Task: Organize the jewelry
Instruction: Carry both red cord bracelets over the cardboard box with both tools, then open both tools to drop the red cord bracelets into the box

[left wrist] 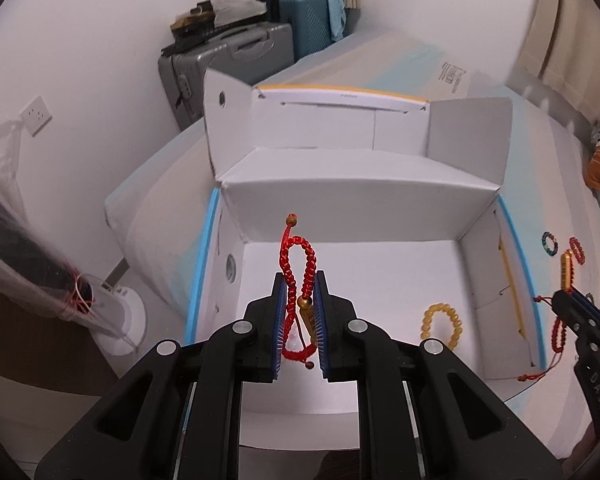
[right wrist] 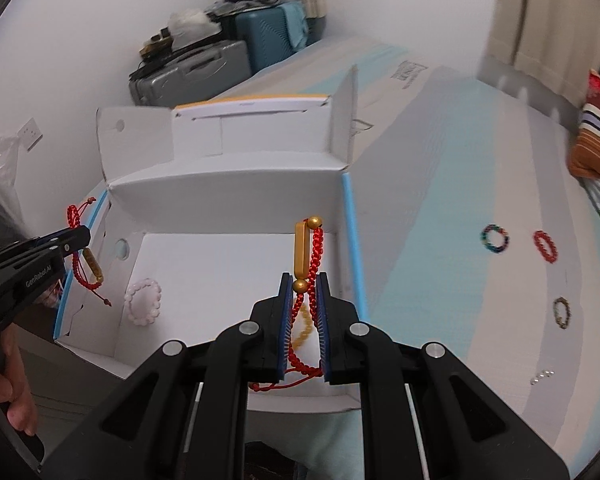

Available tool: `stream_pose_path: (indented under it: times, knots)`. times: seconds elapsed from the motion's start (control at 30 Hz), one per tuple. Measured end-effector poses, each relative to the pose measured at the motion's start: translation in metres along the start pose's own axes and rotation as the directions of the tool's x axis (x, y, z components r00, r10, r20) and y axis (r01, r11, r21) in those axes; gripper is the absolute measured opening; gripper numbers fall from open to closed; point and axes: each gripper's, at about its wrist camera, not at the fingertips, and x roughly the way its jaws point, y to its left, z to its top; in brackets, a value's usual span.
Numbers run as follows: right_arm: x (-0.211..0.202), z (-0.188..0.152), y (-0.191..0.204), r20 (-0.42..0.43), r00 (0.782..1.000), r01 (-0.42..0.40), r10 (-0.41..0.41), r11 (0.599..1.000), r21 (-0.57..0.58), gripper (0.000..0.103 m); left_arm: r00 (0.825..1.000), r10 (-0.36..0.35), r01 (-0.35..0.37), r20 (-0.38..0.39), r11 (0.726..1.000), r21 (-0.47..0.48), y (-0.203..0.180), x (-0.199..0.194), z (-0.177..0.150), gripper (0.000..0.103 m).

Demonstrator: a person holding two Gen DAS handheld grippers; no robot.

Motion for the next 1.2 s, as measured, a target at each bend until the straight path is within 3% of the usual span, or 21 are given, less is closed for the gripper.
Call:
stream_pose_path:
  times: [0.53, 0.7, 0.83, 0.9, 1.07, 1.2]
  knots:
    - [0.063, -0.014, 0.024, -0.134, 0.991, -0.008, 0.007, 1.0, -0.007, 0.011, 0.996, 0.002, -0.001, -0.089, 1.0, 0.012, 0.008, 0.036, -0.009, 0.015]
    - [0.066, -0.016, 0.026, -0.146, 0.989, -0.009, 0.007, 1.0, -0.011, 0.017, 0.995, 0.021, -0.02, -0.094, 1.0, 0.008, 0.011, 0.036, -0.008, 0.017]
    - [0.065, -0.015, 0.025, -0.142, 0.99, -0.009, 0.008, 1.0, -0.004, 0.032, 0.996, 0.03, -0.03, -0.087, 1.0, 0.006, 0.009, 0.034, -0.007, 0.032]
    - [0.064, -0.016, 0.023, -0.138, 0.99, -0.009, 0.009, 1.0, -0.001, 0.038, 0.995, 0.037, -0.037, -0.088, 0.999, 0.007, 0.009, 0.034, -0.007, 0.047]
    - [0.062, -0.015, 0.023, -0.135, 0.991, -0.017, 0.016, 1.0, -0.006, 0.052, 0.996, 0.063, -0.062, -0.07, 0.998, 0.012, 0.009, 0.03, -0.007, 0.065]
    - [0.059, -0.014, 0.024, -0.127, 0.992, -0.026, 0.024, 1.0, -0.012, 0.064, 0.996, 0.069, -0.069, -0.059, 0.998, 0.011, 0.009, 0.027, -0.006, 0.072]
